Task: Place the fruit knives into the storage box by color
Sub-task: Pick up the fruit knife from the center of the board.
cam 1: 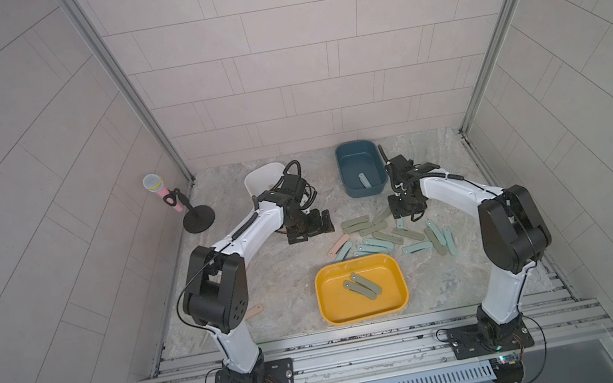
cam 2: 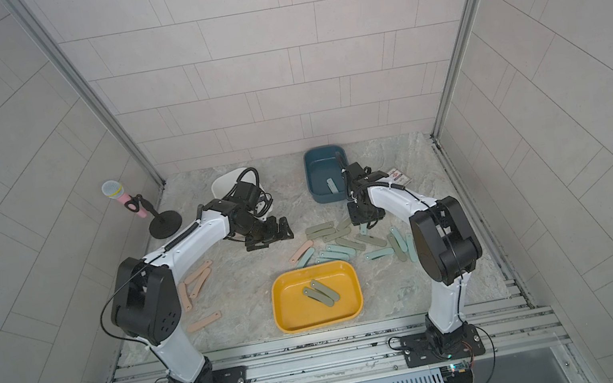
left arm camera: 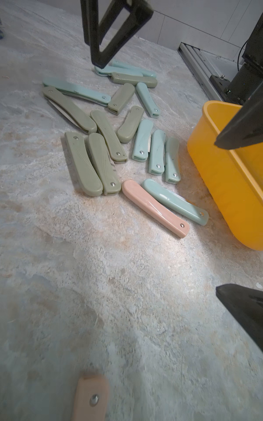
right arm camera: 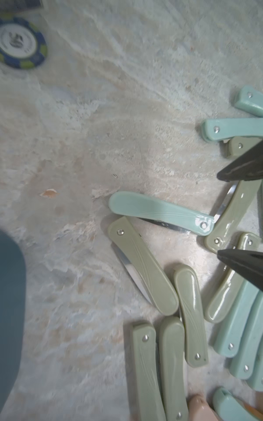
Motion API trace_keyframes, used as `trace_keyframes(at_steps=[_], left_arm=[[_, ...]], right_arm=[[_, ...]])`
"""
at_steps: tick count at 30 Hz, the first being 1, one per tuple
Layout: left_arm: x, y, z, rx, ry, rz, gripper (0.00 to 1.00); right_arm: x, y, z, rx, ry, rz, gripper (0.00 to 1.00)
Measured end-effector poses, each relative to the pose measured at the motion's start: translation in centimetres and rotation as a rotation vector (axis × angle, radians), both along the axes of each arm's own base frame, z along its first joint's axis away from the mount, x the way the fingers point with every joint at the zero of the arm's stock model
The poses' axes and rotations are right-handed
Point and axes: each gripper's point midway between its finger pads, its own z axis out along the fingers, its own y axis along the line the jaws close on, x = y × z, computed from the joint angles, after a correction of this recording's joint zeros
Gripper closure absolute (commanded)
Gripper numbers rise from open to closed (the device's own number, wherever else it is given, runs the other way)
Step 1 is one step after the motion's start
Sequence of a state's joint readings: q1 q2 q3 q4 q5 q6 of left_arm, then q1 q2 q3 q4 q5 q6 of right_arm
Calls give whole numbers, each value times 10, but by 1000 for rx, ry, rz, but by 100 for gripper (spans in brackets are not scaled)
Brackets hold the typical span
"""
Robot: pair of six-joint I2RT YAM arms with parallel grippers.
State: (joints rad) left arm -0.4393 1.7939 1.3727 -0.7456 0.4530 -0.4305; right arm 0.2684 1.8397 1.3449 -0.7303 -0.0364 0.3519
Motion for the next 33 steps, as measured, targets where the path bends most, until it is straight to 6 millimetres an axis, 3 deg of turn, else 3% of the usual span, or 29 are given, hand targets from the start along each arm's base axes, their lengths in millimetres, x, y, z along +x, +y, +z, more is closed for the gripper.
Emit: trace_keyframes(at_steps=[5, 14, 23, 33], left_arm=[[3, -2, -10, 5, 22, 3, 0], [8, -4, -8, 0, 12, 4, 0], [9, -5, -6, -1, 7, 4, 0], [9, -4, -7, 6, 7, 6, 0]], right_arm=[[10, -8, -21, 14, 28, -30, 52], [40, -9, -25, 33, -13, -48, 58], [42, -9, -41, 26, 12, -59, 66], [44, -9, -41, 32, 5, -83, 80]])
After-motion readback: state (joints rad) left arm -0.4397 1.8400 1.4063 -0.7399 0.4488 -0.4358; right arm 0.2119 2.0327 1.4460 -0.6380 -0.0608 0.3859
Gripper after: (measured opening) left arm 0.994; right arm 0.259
